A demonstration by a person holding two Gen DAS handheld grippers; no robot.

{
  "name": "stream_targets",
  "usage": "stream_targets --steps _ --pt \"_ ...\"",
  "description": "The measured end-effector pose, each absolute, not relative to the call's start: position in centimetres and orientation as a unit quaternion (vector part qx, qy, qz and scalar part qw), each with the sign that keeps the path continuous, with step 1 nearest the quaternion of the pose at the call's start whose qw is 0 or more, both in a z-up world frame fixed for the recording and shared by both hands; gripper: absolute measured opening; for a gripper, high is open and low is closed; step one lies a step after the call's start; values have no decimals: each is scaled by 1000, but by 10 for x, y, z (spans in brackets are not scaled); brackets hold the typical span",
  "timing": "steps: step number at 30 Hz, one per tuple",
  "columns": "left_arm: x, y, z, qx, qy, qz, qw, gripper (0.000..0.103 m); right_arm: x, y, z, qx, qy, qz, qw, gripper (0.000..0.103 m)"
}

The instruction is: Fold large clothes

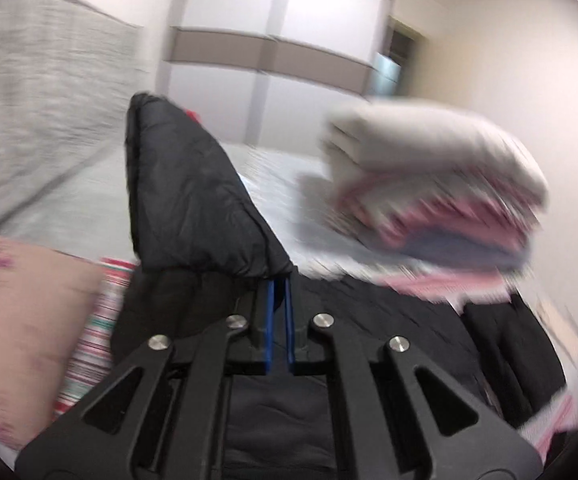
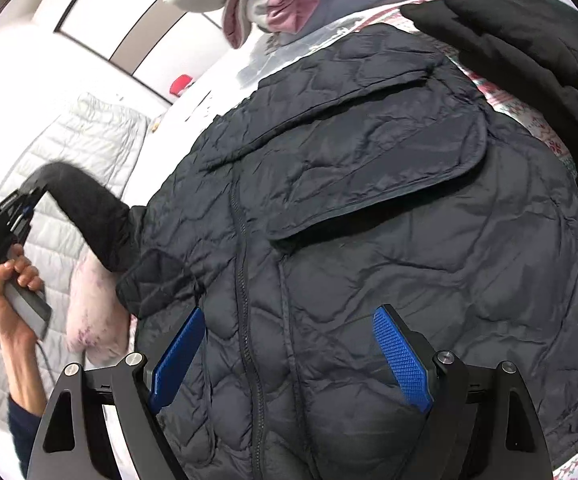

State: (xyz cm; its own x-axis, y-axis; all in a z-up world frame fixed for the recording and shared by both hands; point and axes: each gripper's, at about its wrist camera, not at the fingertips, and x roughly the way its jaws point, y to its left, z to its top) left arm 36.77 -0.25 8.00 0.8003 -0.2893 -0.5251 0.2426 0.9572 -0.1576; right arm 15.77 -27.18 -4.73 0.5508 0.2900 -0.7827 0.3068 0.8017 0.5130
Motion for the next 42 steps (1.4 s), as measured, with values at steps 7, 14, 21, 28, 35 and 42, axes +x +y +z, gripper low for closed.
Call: stream_targets --steps 7,14,21,28,35,42 --pt "388 -75 -23 -40 418 -183 889 29 155 -295 -55 343 475 -30 810 88" --pt "368 -56 -50 -125 459 -171 863 32 153 -303 -56 349 478 -30 806 88" --pt "288 8 -17 -183 432 -70 880 80 149 -308 -46 326 463 -55 822 88" --pt "189 48 -10 -147 425 19 893 82 150 -300 -40 282 462 -73 838 88" --pt "155 72 -33 -146 413 23 899 88 141 -274 -16 195 430 -70 879 88" --pt "139 114 -41 -174 419 30 891 88 116 -277 0 130 389 -84 908 88"
